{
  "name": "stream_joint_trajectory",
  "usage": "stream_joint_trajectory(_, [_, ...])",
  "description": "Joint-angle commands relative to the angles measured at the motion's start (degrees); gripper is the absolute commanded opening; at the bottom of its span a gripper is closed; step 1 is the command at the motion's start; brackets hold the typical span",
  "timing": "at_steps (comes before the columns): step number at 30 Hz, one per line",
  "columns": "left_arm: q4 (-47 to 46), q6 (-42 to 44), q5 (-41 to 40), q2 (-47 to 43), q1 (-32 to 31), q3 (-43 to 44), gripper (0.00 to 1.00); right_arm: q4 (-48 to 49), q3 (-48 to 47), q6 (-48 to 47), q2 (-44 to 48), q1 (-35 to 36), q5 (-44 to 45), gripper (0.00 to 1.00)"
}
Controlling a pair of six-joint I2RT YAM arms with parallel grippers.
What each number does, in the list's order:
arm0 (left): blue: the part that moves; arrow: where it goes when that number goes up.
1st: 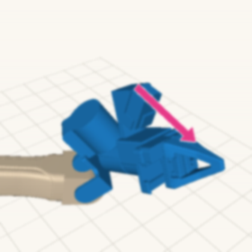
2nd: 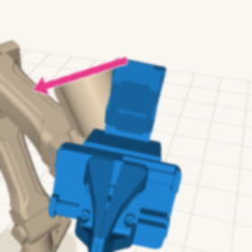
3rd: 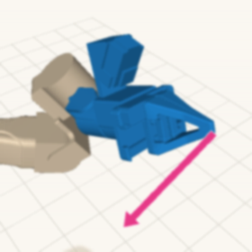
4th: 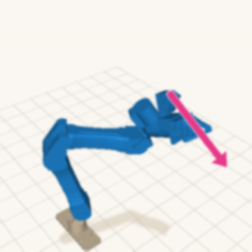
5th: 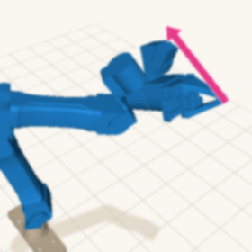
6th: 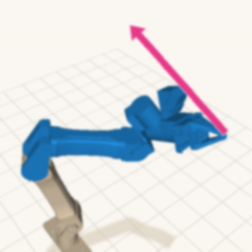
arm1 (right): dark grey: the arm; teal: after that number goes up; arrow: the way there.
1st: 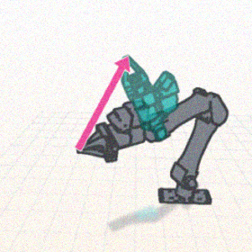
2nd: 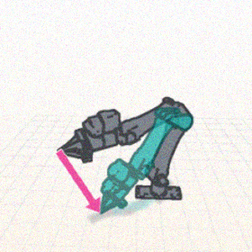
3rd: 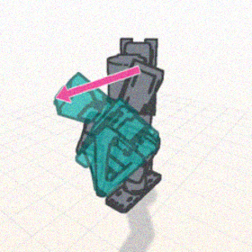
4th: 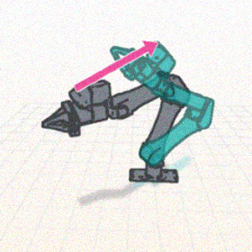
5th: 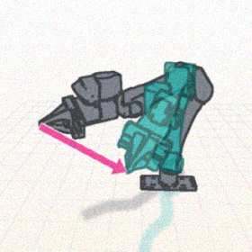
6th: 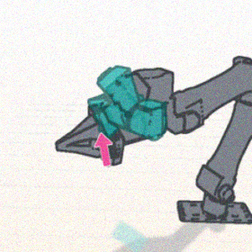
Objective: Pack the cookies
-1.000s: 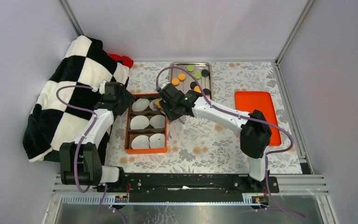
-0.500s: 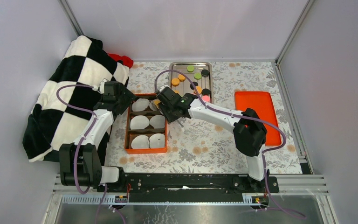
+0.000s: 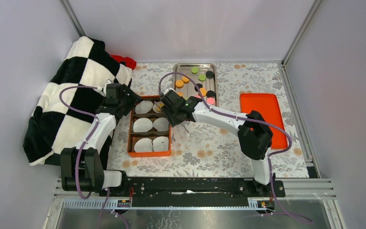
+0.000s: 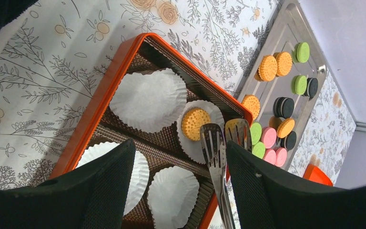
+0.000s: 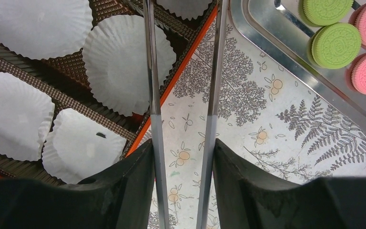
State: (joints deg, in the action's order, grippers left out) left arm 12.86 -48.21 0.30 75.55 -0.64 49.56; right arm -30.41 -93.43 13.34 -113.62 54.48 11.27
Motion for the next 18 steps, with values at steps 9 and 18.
stream_joint_trajectory(9, [-4.38, 1.05, 2.73, -0.93, 0.21, -1.19, 0.75, 7.76, 9.95, 3.19, 5.59, -0.25, 7.93, 0.2])
stream_joint_trajectory(18, [-4.58, 1.49, 2.61, -1.48, 0.18, -1.06, 0.75, 9.69, 10.94, 0.72, 18.23, -0.25, 13.17, 0.22])
